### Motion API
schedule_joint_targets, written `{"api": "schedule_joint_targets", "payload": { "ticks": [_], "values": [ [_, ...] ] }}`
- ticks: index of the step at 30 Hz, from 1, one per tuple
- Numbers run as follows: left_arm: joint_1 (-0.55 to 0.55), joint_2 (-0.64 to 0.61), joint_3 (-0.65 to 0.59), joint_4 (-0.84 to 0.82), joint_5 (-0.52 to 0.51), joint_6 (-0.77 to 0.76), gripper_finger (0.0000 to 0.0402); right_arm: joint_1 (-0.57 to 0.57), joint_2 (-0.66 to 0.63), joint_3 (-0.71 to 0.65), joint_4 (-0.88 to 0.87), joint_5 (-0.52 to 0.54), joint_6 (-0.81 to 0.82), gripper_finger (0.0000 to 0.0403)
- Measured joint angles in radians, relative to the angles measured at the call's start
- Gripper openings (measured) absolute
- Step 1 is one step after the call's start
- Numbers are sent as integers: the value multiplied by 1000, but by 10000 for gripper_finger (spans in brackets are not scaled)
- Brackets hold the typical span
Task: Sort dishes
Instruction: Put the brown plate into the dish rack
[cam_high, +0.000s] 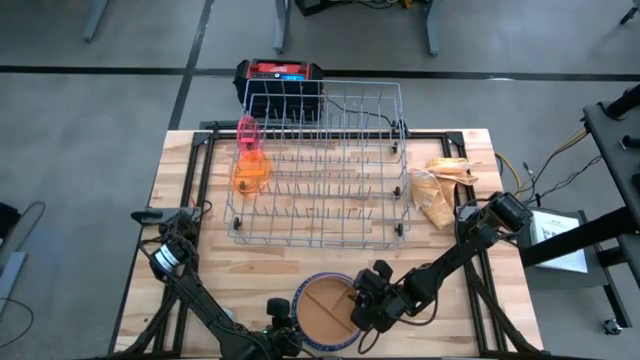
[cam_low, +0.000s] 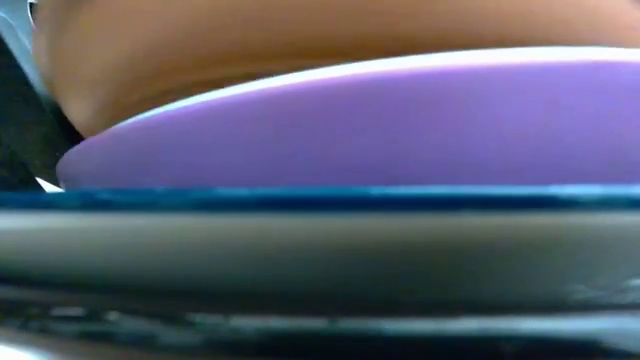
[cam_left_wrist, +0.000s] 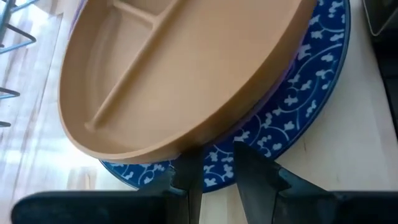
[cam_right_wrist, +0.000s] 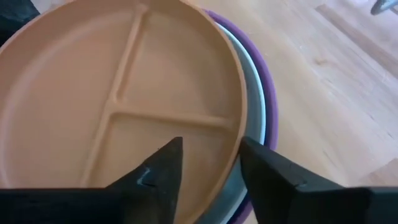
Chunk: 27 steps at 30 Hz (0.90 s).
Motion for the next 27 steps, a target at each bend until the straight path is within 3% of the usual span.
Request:
{"api": "schedule_joint_targets", "payload": {
  "ticks": [6, 8, 13, 19, 27],
  "values": [
    [0, 0, 9, -17, 6, -3, 76, 0, 1, 0, -4, -2, -23, 25],
    [0, 0, 24, -48, 15, -12, 76, 1, 1, 0, 2, -7, -35, 8],
    [-2, 2, 93, -171, 59, -46, 76, 4, 1, 0, 20, -29, -58, 9],
    [-4, 2, 138, -168, 33, -4, 76, 16, 1, 0, 24, -28, -147, 2],
    [0, 2, 138, -164, 30, 0, 77, 72, -24, 1, 27, -7, -259, 27]
  ]
}}
